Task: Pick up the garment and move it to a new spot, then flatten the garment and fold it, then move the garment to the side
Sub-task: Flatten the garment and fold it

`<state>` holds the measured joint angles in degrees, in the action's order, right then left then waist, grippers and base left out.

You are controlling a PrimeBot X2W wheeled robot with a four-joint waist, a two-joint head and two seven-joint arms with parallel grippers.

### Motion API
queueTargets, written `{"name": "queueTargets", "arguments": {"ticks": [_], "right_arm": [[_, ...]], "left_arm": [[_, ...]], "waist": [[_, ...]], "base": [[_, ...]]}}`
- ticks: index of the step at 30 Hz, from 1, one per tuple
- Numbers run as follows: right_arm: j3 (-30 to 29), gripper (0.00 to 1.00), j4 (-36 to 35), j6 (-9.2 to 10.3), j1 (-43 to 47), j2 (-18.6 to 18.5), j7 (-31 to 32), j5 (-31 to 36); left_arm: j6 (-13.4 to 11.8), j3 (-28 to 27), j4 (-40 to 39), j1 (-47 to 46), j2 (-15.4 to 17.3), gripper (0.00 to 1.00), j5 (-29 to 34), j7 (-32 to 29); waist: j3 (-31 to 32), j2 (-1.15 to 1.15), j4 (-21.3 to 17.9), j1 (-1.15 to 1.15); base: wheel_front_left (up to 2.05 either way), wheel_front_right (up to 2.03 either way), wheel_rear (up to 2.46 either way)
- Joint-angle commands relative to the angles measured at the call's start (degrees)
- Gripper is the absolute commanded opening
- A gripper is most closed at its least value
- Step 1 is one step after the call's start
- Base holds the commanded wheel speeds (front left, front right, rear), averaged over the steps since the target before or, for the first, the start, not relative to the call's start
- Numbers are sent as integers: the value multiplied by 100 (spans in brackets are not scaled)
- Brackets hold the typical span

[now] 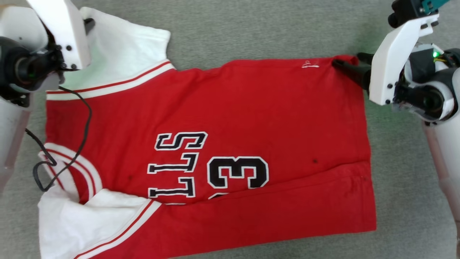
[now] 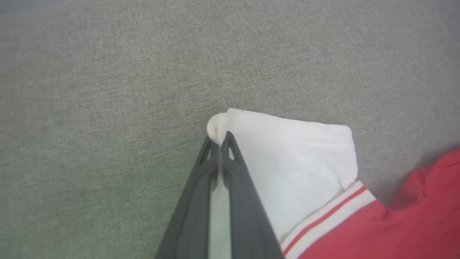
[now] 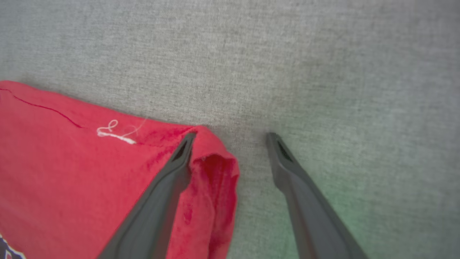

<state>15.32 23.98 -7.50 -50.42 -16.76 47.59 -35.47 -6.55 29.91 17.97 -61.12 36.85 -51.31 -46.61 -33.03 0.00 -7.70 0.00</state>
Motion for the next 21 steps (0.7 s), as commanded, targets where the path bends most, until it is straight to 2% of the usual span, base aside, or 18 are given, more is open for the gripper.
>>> {"name": "queueTargets", "arguments": {"ticks": [1,2,3,4,9,15,21], "right_arm": [[154,82,369,2,180,141,228,-8],[182,40,476,2,194,166,326,-13],[213,10,572,2,212,198,434,-21],[232,0,630,2,217,222,500,-24],[232,0,635,2,164,147,569,20],[151,0,276,2,60,-70,137,118],[6,0,-203,2,521,-348,-462,321]], "left_arm": [[28,26,-33,4,-48,0,4,44],[54,37,-53,15,-63,0,1,70],[63,38,-57,28,-70,0,2,92],[82,40,-59,44,-71,0,-1,112],[145,27,-49,133,-97,0,-27,266],[212,-99,-65,398,-100,0,-144,605],[228,-492,-268,1373,-74,0,-503,1383]], "waist": [[-4,0,91,0],[-1,0,115,0],[4,0,136,0],[12,0,155,0],[113,0,261,0],[433,0,371,0],[1151,0,572,0]], "base": [[0,0,0],[0,0,0],[0,0,0],[0,0,0],[0,0,0],[0,0,0],[0,0,0]]}}
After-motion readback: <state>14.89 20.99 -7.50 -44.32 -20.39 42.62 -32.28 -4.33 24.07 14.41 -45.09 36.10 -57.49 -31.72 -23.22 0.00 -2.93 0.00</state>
